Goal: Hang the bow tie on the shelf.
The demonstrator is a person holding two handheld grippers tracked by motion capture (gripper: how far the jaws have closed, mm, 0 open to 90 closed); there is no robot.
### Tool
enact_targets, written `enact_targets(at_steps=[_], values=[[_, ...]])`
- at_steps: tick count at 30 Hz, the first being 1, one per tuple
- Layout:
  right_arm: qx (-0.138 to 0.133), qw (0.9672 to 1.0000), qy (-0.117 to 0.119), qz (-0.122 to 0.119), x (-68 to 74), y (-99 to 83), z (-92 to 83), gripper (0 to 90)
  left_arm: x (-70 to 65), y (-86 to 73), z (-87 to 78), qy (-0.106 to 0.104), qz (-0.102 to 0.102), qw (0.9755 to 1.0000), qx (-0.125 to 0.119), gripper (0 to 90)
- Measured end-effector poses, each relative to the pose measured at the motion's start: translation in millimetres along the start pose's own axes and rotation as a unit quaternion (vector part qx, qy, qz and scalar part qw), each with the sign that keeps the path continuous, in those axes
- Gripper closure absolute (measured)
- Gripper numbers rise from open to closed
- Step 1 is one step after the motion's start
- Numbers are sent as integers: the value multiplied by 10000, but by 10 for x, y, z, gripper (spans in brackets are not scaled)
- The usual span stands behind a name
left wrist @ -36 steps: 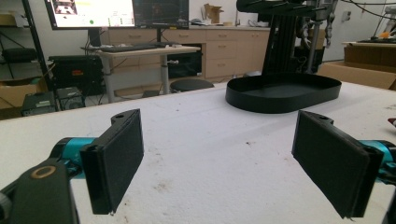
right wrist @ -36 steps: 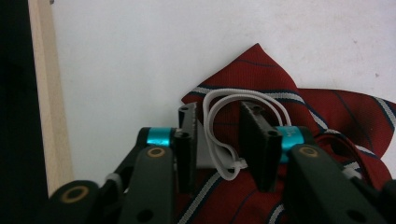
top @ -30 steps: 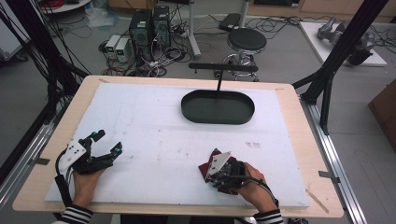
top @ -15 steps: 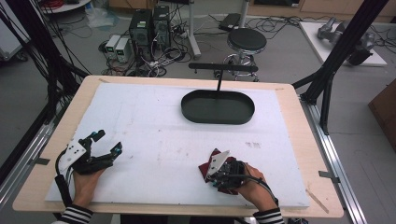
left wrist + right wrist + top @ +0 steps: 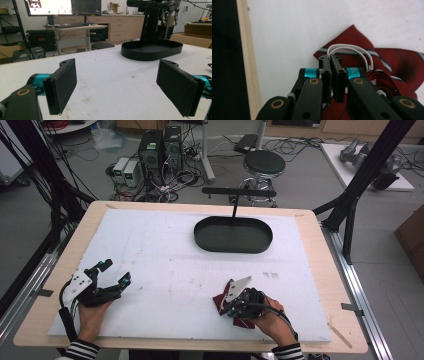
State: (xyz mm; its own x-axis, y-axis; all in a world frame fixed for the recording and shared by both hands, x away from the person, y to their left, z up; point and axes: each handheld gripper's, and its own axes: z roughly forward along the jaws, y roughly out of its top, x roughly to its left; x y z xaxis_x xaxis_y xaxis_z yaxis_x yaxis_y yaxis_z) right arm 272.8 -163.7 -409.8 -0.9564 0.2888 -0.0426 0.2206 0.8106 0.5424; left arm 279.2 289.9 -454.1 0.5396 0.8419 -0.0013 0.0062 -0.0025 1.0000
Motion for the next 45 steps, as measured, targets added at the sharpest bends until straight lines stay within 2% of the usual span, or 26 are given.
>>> enact_targets(at_steps=[1,2,12,16,20,21,22,27,28,29,30,33,34,35,36,37,38,39,40,41,42,43,44,45], values=[[0,10000,0,0,0,0,0,879,0,0,0,0,0,10000,-6,169],[-109,9999,59,58,-6,-6,-22,879,-1,-1,0,-3,-5,10000,-8,169],[-367,9993,39,113,-12,-10,-57,879,-1,-1,0,-1,0,10000,-18,169],[-720,9972,-4,207,-34,-14,-115,879,-1,0,-1,-2,3,10000,-11,169],[-1179,9922,-133,371,-64,-22,-193,879,0,-1,0,-3,-1,10000,-16,169],[-1431,9885,-183,443,-81,-28,-235,878,0,-1,-1,-4,2,10000,-12,169],[-1431,9885,-183,443,-81,-28,-235,878,-1,-1,-1,-3,2,10000,-12,169],[-1980,9778,-308,604,-106,-48,-333,878,-2,-2,-1,2,12,10000,-20,169],[-2166,9734,-349,659,-116,-51,-362,878,-3,-1,-2,3,12,10000,-19,169],[-2166,9734,-349,659,-116,-51,-362,878,-2,-1,-2,3,11,10000,-19,169],[-2351,9685,-421,707,-127,-54,-396,878,-2,-2,-1,3,10,10000,-21,169],[-2637,9596,-479,862,-153,-59,-458,879,-2,-1,-1,5,8,10000,-11,169],[-2637,9596,-479,862,-153,-59,-458,879,-4,0,0,4,12,10000,-9,169],[-2840,9530,-452,952,-190,-68,-504,878,-6,-1,1,6,9,10000,-19,169],[-2840,9530,-452,952,-190,-68,-504,878,-6,-1,2,8,11,10000,-18,169],[-2994,9475,-550,983,-226,-72,-548,879,-4,0,0,3,11,10000,-10,169],[-2994,9475,-550,983,-226,-72,-548,879,-4,0,0,3,9,10000,-10,169],[-3140,9418,-601,1037,-251,-70,-592,879,-3,-1,0,3,10,10000,-12,169],[-3140,9418,-601,1037,-251,-70,-592,879,-4,0,0,5,13,10000,-9,169],[-3195,9395,-589,1085,-258,-67,-615,879,-5,0,1,4,7,10000,-13,169],[-3295,9352,-693,1101,-282,-58,-658,879,-3,0,0,6,12,10000,-9,169],[-3352,9327,-767,1085,-299,-56,-686,879,-3,0,-1,7,10,10000,-12,169],[-3352,9327,-767,1085,-299,-56,-686,879,-2,0,-1,9,12,10000,-13,169],[-3492,9262,-816,1159,-334,-52,-743,878,-2,-1,-1,6,8,10000,-13,169]])
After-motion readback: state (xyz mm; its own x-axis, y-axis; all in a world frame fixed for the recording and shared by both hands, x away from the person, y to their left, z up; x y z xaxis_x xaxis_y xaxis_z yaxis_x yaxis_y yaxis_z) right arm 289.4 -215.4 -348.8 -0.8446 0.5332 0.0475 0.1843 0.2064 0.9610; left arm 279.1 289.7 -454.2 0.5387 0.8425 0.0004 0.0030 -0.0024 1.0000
